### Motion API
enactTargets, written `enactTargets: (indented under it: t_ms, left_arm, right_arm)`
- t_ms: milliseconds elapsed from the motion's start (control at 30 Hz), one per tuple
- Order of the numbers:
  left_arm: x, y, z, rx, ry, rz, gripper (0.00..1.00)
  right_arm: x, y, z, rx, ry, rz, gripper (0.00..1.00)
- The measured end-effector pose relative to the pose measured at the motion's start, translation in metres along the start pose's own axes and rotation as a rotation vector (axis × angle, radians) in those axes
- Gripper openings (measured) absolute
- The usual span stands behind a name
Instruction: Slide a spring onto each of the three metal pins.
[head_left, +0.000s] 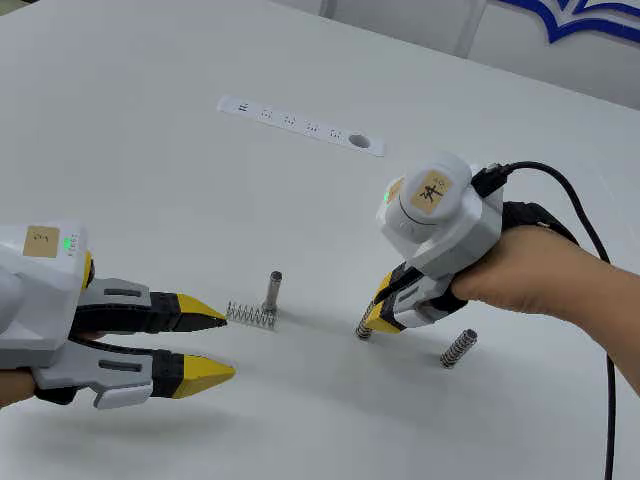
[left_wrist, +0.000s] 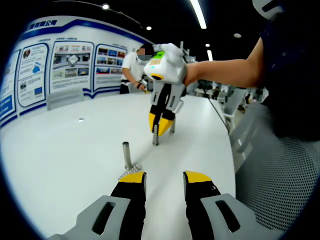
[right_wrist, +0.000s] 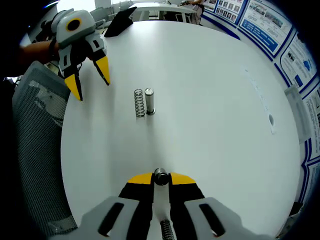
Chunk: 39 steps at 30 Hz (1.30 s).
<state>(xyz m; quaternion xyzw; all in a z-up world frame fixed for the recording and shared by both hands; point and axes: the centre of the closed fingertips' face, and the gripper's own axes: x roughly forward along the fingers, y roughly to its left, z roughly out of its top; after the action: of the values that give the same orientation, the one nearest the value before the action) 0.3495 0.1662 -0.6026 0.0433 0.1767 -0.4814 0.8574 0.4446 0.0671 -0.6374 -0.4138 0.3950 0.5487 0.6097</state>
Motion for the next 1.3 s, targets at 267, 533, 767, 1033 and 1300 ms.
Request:
enactTargets:
  t_ms: [267, 533, 767, 1033, 1300]
  left_arm:
    - [-0.001, -0.001, 0.001, 0.002, -0.003, 0.001, 0.30]
    - [0.000, -0.002, 0.004, 0.010, -0.002, 0.000, 0.30]
    - [-0.003, 0.001, 0.005, 0.019, 0.002, 0.009, 0.30]
    - [-0.004, 0.022, 0.001, 0.031, 0.030, 0.043, 0.30]
    - [0.012, 0.044, -0.008, 0.042, 0.093, 0.023, 0.35]
  right_arm:
    - [-0.011, 0.000, 0.006, -0.002, -0.021, -0.024, 0.14]
    - [-0.028, 0.009, 0.033, -0.049, -0.082, -0.058, 0.16]
    - [-0.014, 0.025, 0.055, -0.037, -0.146, -0.022, 0.16]
    - [0.003, 0.036, 0.057, -0.032, -0.141, 0.012, 0.16]
    - [-0.003, 0.036, 0.055, -0.027, -0.148, 0.007, 0.16]
